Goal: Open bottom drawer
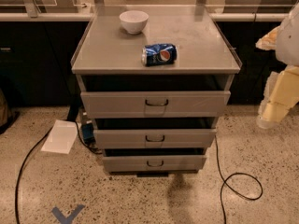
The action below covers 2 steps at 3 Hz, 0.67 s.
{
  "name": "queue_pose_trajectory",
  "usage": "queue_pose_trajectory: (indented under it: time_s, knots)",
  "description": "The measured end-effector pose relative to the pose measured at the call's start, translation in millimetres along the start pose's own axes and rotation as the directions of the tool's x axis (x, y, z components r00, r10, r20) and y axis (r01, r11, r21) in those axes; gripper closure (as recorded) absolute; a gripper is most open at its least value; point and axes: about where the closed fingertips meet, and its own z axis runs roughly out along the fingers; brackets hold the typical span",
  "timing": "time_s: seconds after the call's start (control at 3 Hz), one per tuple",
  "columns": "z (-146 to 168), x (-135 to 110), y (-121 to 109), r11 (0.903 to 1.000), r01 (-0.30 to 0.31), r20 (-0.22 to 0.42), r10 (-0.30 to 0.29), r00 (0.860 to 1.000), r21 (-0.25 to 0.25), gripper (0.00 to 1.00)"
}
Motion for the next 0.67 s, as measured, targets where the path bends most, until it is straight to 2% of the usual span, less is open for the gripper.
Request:
queue_pose_trajectory:
  time_s: [0.33,0.67]
  knots:
    - [0,0,0,1.0,0.0,0.0,0.0,1.0,0.0,0.0]
    - [16,-2,-2,0.9997,-0.002,0.003,0.002,1.0,0.024,0.0]
